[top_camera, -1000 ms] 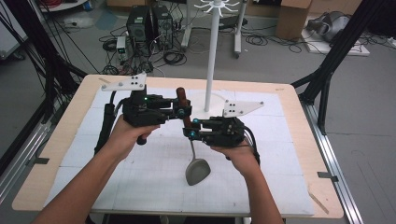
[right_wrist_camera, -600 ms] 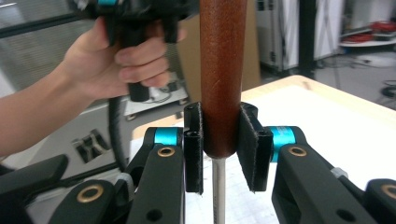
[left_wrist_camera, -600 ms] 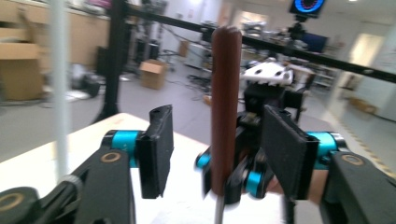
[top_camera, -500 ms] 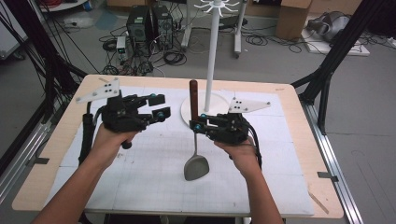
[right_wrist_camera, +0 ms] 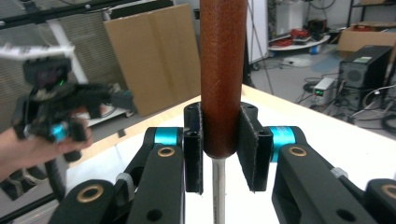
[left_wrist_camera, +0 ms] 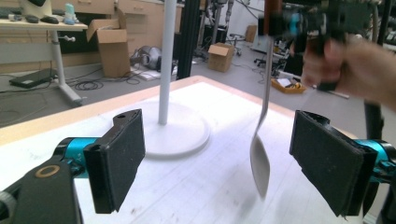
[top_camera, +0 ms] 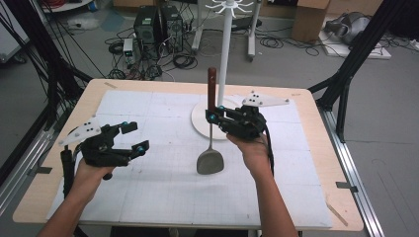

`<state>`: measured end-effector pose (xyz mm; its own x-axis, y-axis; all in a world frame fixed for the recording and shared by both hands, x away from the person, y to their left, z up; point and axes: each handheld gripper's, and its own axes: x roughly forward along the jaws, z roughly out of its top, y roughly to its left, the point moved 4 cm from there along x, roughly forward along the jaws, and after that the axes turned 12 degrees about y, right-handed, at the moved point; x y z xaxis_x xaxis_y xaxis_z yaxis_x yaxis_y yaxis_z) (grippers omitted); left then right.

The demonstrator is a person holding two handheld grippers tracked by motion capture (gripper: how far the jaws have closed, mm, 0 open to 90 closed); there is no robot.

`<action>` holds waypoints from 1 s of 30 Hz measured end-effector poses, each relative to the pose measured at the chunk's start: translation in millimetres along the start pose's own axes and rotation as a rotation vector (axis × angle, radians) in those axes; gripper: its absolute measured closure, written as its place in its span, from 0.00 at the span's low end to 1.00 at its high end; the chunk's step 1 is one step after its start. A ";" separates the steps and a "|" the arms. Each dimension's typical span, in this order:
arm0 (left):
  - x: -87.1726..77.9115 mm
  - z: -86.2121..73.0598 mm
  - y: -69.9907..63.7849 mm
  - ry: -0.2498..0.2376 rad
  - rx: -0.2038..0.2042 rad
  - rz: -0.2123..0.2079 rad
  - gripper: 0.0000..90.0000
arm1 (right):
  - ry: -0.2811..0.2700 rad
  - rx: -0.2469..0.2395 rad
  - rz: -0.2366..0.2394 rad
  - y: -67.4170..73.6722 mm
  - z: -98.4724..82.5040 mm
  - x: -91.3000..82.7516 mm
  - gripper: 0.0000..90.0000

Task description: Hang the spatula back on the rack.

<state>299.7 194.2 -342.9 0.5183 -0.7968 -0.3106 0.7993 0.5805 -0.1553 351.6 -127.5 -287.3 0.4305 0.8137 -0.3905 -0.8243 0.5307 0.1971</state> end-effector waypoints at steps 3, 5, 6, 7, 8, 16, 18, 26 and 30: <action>-6.5 -12.5 5.8 -0.015 -0.029 0.009 0.21 | -0.008 0.008 -0.021 -5.8 8.8 0.1 0.82; -8.7 -20.2 9.0 -0.018 -0.046 0.011 0.21 | -0.012 0.008 -0.037 -9.4 15.2 0.3 0.82; -9.4 -24.0 10.6 -0.018 -0.053 0.010 0.22 | -0.015 0.009 -0.045 -10.7 18.7 0.6 0.82; -9.8 -27.2 11.7 -0.011 -0.056 0.014 0.22 | -0.016 0.011 -0.053 -12.0 22.1 0.9 0.82; -10.1 -30.1 12.4 -0.007 -0.055 0.020 0.22 | -0.015 0.014 -0.059 -13.2 25.8 1.5 0.82; -12.3 -43.4 15.8 0.005 -0.048 0.038 0.22 | -0.011 0.002 -0.131 -20.8 53.2 3.6 0.82; -12.5 -45.2 16.6 0.006 -0.046 0.043 0.22 | -0.020 0.006 -0.134 -23.6 57.1 1.6 0.82; -11.6 -48.1 18.6 0.019 -0.042 0.051 0.22 | -0.030 0.023 -0.155 -36.1 69.1 -5.8 0.82; -11.5 -49.4 19.2 0.022 -0.046 0.051 0.23 | -0.037 0.028 -0.156 -42.9 74.6 -9.7 0.82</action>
<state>294.0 222.7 -388.7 0.5510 -0.7621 -0.3401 0.7568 0.6280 -0.1811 410.2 -140.5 -224.8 0.5661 0.7289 -0.3850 -0.7361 0.6572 0.1621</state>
